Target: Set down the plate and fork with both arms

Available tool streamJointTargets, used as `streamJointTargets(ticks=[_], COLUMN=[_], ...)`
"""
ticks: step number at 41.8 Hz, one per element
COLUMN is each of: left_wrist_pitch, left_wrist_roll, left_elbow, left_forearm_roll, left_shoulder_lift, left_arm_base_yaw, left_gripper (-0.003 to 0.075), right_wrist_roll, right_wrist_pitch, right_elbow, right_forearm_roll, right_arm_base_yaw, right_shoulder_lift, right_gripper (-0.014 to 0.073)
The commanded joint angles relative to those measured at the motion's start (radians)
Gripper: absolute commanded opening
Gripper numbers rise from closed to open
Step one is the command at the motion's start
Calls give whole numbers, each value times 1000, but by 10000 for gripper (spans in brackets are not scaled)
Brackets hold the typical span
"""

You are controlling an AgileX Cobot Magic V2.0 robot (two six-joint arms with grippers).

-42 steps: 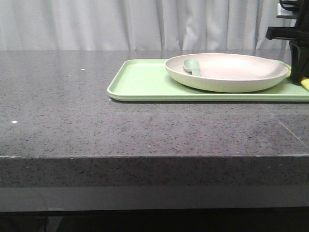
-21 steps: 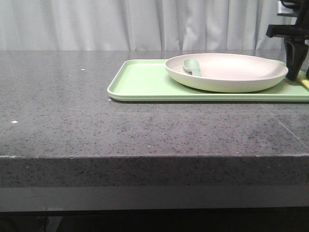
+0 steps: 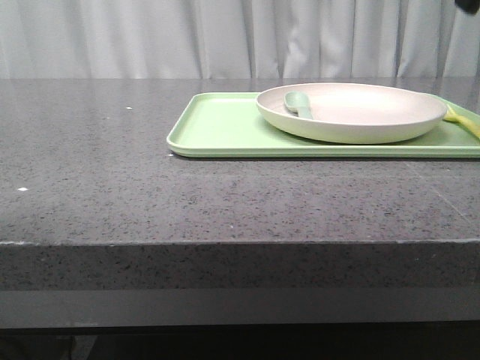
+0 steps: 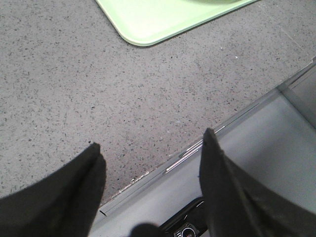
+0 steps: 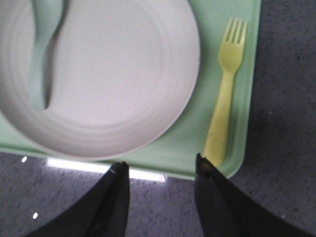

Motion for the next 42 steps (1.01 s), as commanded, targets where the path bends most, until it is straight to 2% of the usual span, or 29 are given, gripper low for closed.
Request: streamJointTargets(ticks=[1,13,24,32,42], left_wrist_pitch=[-53,-53,-53,-54,-66], left_wrist_roll=[2,2,2,2,2], left_elbow=[-24,-24,-24,-24,-24], left_forearm_roll=[-32,-32,-32,-32,-32], left_shoulder_lift=[-4,-4,-4,-4,-4], left_arm_base_yaw=[4,4,4,4,4], left_gripper=[420,420,420,420,419], right_wrist_roll=[-24,-24,-24,-24,-24], right_wrist_pitch=[2,-8,-92,-113,-172], right_elbow=[56,288,517,615,661], right_forearm_roll=[-5,-21,-46,-46,-46], right_arm_base_yaw=[34,57,57,57,57], right_shoulder_lift=[-145,-441,-697,-841,-937], right_gripper=[351,351,351,351,337])
